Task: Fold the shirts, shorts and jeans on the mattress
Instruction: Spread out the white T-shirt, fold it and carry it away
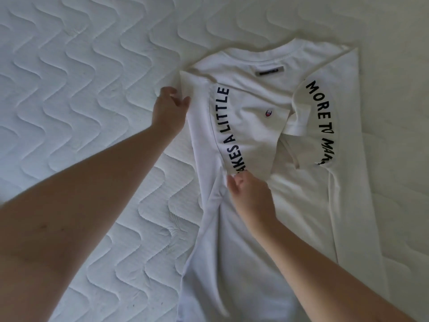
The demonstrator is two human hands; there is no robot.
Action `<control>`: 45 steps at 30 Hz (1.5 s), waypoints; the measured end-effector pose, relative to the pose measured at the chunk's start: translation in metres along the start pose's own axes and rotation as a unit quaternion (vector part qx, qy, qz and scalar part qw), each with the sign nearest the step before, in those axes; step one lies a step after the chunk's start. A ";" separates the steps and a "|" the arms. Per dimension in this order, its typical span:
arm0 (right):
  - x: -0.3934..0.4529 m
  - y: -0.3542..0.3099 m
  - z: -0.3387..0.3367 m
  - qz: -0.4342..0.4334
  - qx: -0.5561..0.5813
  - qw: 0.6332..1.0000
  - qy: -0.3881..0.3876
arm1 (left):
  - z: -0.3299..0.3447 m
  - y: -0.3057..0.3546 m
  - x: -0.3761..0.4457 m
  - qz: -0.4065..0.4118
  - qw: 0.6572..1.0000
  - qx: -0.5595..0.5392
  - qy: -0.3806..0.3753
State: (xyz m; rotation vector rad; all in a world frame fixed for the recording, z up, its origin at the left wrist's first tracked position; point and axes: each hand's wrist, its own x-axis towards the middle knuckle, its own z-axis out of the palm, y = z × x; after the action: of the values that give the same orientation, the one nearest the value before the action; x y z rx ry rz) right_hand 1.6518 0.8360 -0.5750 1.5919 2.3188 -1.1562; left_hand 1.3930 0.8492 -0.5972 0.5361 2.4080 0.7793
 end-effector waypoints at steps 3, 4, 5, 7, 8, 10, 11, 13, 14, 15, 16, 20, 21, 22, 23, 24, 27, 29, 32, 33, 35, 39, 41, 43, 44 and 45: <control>-0.001 -0.013 0.018 0.072 0.043 0.994 -0.069 | 0.003 0.000 -0.018 -0.104 0.985 -0.133 -0.028; 0.001 -0.017 0.023 0.096 0.057 0.991 -0.071 | 0.004 0.000 -0.023 -0.115 0.983 -0.136 -0.038; 0.003 -0.020 0.026 0.116 0.063 0.989 -0.070 | 0.005 0.000 -0.028 -0.114 0.986 -0.110 -0.051; 0.006 -0.021 0.029 0.129 0.053 0.988 -0.065 | 0.006 -0.004 -0.043 -0.110 0.989 -0.042 -0.088; 0.008 -0.020 0.028 0.125 0.049 0.989 -0.065 | 0.007 -0.007 -0.052 -0.112 0.987 -0.021 -0.111; 0.010 -0.014 0.025 0.117 0.063 0.989 -0.068 | 0.008 -0.018 -0.077 -0.115 0.983 0.010 -0.146; 0.010 -0.010 0.024 0.113 0.074 0.988 -0.072 | 0.009 -0.026 -0.092 -0.120 0.981 0.017 -0.153; 0.007 -0.004 0.021 0.095 0.089 0.988 -0.078 | 0.013 -0.044 -0.127 -0.144 0.976 0.003 -0.163; 0.005 -0.002 0.020 0.083 0.095 0.989 -0.078 | 0.016 -0.053 -0.146 -0.151 0.974 -0.002 -0.171; 0.002 0.000 0.019 0.075 0.105 0.988 -0.081 | 0.019 -0.061 -0.166 -0.148 0.971 0.007 -0.189; -0.001 0.001 0.019 0.076 0.119 0.986 -0.089 | 0.021 -0.069 -0.187 -0.140 0.966 0.030 -0.215; -0.016 0.001 0.020 0.109 0.177 0.968 -0.142 | 0.022 -0.102 -0.270 -0.092 0.948 0.126 -0.277; -0.021 0.000 0.021 0.112 0.190 0.963 -0.157 | 0.021 -0.108 -0.288 -0.085 0.948 0.140 -0.272; -0.027 -0.001 0.023 0.114 0.202 0.957 -0.171 | 0.021 -0.112 -0.301 -0.085 0.949 0.153 -0.262; -0.033 -0.002 0.026 0.117 0.207 0.954 -0.183 | 0.021 -0.114 -0.312 -0.090 0.951 0.164 -0.248; -0.039 -0.002 0.029 0.118 0.207 0.951 -0.195 | 0.021 -0.116 -0.322 -0.095 0.953 0.170 -0.232; -0.058 0.000 0.038 0.102 0.186 0.955 -0.208 | 0.020 -0.115 -0.344 -0.097 0.960 0.177 -0.192; -0.070 0.003 0.039 0.098 0.186 0.958 -0.192 | 0.017 -0.113 -0.359 -0.108 0.963 0.173 -0.175; -0.087 0.012 0.035 0.125 0.235 0.945 -0.191 | 0.018 -0.103 -0.381 -0.104 0.963 0.170 -0.182; -0.094 0.016 0.033 0.138 0.244 0.939 -0.201 | 0.021 -0.098 -0.389 -0.094 0.963 0.167 -0.191; -0.105 0.026 0.028 0.157 0.242 0.930 -0.227 | 0.029 -0.085 -0.404 -0.077 0.963 0.143 -0.216; -0.111 0.053 0.015 0.148 0.175 0.958 -0.170 | 0.047 -0.070 -0.426 -0.065 0.957 0.068 -0.274; -0.111 0.069 0.011 0.143 0.137 0.969 -0.149 | 0.050 -0.073 -0.429 -0.084 0.964 0.026 -0.251; -0.115 0.084 0.012 0.122 0.121 0.971 -0.164 | 0.052 -0.082 -0.428 -0.101 0.977 0.012 -0.187; -0.118 0.091 0.014 0.119 0.131 0.968 -0.176 | 0.052 -0.087 -0.427 -0.109 0.983 0.008 -0.145; -0.123 0.097 0.016 0.119 0.137 0.964 -0.192 | 0.052 -0.093 -0.425 -0.121 0.987 -0.001 -0.105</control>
State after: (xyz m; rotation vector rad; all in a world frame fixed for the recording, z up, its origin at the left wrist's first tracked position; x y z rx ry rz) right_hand 1.7830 0.7491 -0.5790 1.5050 1.7360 -1.6061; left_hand 1.7334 0.5818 -0.5317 0.2995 2.2233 0.5901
